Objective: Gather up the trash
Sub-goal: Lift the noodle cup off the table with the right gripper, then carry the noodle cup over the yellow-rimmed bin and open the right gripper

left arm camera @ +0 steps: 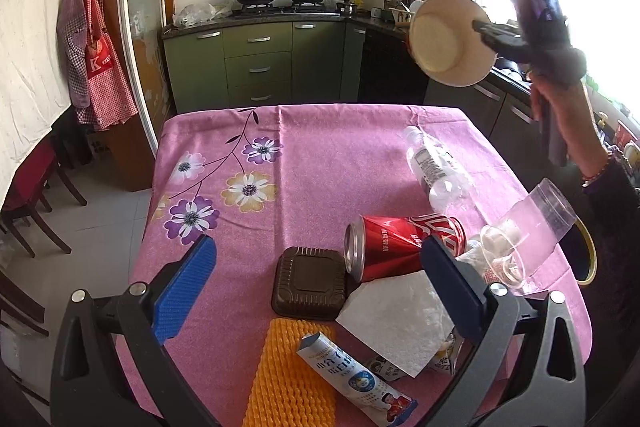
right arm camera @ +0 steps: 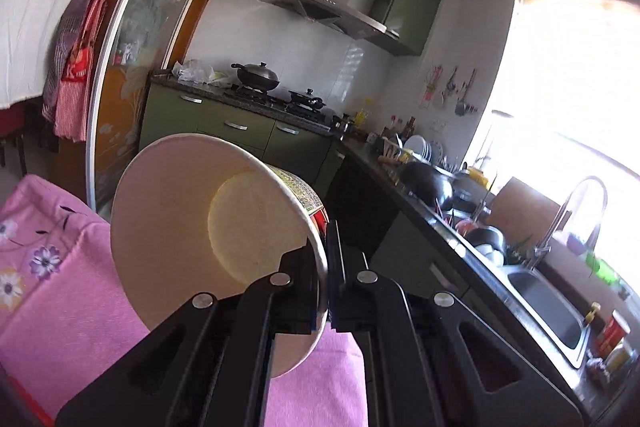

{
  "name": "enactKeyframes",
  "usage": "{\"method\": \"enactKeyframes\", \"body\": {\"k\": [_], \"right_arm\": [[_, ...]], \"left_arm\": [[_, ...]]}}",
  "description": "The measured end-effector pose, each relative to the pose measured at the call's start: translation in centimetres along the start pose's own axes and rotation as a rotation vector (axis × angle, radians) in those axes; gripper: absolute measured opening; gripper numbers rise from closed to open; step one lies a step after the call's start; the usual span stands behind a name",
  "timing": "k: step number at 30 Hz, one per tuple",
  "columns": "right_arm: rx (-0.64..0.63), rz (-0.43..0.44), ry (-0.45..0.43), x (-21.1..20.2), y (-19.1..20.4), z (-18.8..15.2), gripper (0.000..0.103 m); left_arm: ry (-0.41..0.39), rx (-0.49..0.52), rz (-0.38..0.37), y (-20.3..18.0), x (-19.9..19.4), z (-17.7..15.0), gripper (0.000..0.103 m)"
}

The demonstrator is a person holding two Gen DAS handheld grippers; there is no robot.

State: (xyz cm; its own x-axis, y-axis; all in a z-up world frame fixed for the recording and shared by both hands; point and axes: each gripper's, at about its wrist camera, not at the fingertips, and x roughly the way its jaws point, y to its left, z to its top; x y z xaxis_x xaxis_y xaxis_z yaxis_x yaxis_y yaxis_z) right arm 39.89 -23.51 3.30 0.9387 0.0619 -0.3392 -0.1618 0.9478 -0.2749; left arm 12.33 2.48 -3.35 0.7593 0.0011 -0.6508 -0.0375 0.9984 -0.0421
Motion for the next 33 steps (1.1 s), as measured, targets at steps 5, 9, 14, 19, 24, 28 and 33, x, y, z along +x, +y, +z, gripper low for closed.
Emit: {"method": "enactKeyframes", "body": {"k": [5,9,14,19,24,28,33], "right_arm": [[0.188,0.075,0.177,-5.9,-10.3,-1.4,0.005],[0.27,0.044,0.363,-10.0,-17.8,-6.3,0.005],[0.351,-0.044,0.628,-11.9,-24.8,-15.7,0.005],[0.461,-0.046,0.837,-9.4,-27.3,-24.8,0.006],[0.532,-0.012,0.944,-6.2,-27.4,-30.6,0.007],[0.579,0.008,0.976,-5.4,-27.4,-32.7,0.029],[0.609,0.025,0.916,-7.3,-27.9,-31.8,0.044]], "left_arm": [[0.009,0.015,-0.035,-0.7,-0.6,-0.5,0.097],[0.002,0.025,-0.061,-1.3,-1.2,-0.9,0.097],[-0.02,0.061,-0.086,-2.9,-1.8,-1.1,0.097],[-0.037,0.117,-0.136,-5.2,-2.6,-1.0,0.097],[-0.043,0.189,-0.174,-7.6,-3.3,-1.0,0.097],[-0.029,0.22,-0.189,-8.8,-3.0,-0.9,0.097],[-0.016,0.266,-0.234,-10.4,-2.0,-0.5,0.097]]}}
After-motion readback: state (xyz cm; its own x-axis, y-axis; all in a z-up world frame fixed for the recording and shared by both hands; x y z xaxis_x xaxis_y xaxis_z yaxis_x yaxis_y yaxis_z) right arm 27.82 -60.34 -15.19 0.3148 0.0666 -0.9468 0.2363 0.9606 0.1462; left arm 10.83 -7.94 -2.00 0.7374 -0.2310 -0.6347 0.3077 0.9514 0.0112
